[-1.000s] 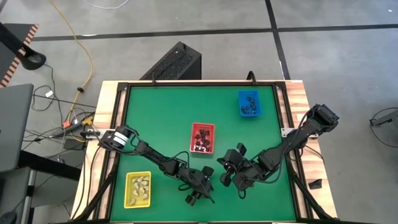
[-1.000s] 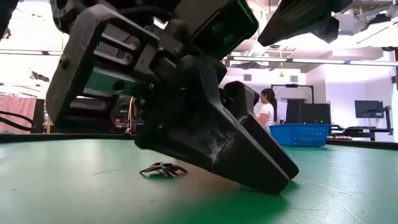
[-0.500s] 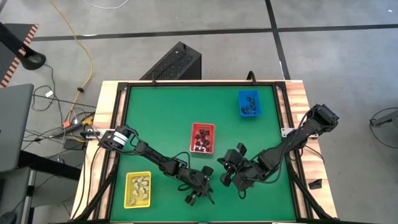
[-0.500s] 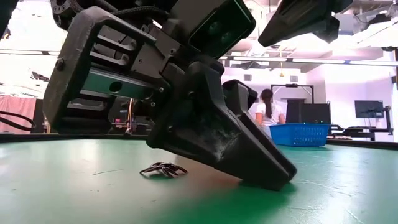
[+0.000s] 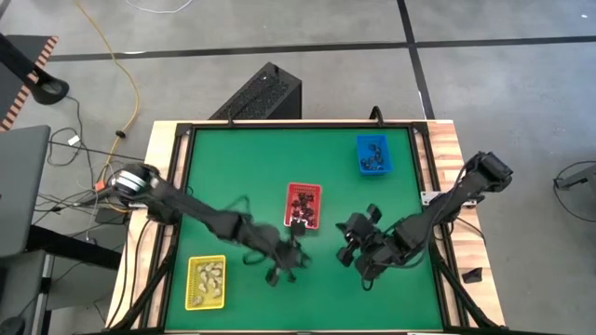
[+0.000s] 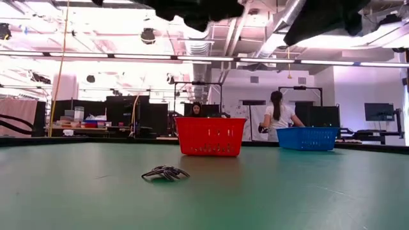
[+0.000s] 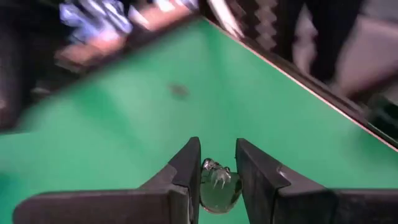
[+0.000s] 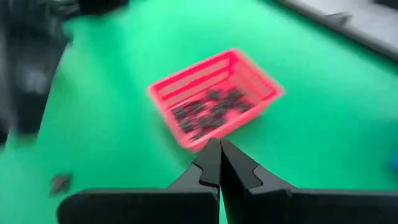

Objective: Sort Halloween decoration
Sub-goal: Put the black skull toy into the blue bin, then put the black spider toy into the red bin

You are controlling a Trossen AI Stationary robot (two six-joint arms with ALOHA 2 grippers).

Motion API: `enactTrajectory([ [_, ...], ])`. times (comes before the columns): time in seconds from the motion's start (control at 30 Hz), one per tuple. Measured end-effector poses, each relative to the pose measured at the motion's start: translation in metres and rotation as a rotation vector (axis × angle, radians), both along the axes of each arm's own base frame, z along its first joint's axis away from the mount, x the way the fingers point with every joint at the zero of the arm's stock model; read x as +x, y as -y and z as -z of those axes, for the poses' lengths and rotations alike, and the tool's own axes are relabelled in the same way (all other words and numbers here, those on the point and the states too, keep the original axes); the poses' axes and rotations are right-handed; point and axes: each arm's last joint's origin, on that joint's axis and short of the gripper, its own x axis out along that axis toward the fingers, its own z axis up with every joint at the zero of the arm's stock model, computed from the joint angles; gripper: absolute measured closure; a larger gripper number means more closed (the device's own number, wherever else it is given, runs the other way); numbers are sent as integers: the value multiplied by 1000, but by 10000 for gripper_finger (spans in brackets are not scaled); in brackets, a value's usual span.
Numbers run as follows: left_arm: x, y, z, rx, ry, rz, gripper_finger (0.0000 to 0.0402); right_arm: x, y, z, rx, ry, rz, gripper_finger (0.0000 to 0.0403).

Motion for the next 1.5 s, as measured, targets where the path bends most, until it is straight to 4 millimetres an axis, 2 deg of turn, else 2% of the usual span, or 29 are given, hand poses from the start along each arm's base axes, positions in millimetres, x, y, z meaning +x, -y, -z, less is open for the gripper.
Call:
enactTrajectory([
  [0.1, -15, -42, -17, -60, 158, -95, 335, -14, 14, -12, -29, 25, 83, 378],
  [0.2, -20, -87, -10, -156, 262, -170, 335, -25, 33, -24, -39, 22, 154, 378],
  [0.27, -15, -114, 1, -193, 255, -224, 335, -29, 49, -30, -51, 1, 194, 378],
  [0.37, 9, -148, 7, -228, 279, -288, 336, -35, 71, -38, -67, -63, 215, 378],
  [0.5, 54, -197, 17, -254, 258, -403, 336, -49, 98, -45, -69, -100, 243, 378],
  [0.7, 116, -264, 38, -355, 227, -475, 336, -80, 127, -43, -17, -104, 263, 378],
  [0.9, 174, -296, 51, -407, 161, -541, 336, -107, 140, -42, 65, -49, 275, 378],
  [1.07, 204, -315, 57, -414, 148, -602, 336, -115, 141, -44, 81, -18, 267, 378],
  [1.23, 214, -324, 64, -409, 138, -615, 325, -116, 141, -44, 81, -18, 266, 375],
  [1.37, 214, -322, 69, -391, 144, -623, 273, -115, 140, -43, 112, -30, 241, 357],
  [1.5, 211, -325, 60, -372, 100, -601, 218, -114, 136, -42, 137, -44, 200, 340],
])
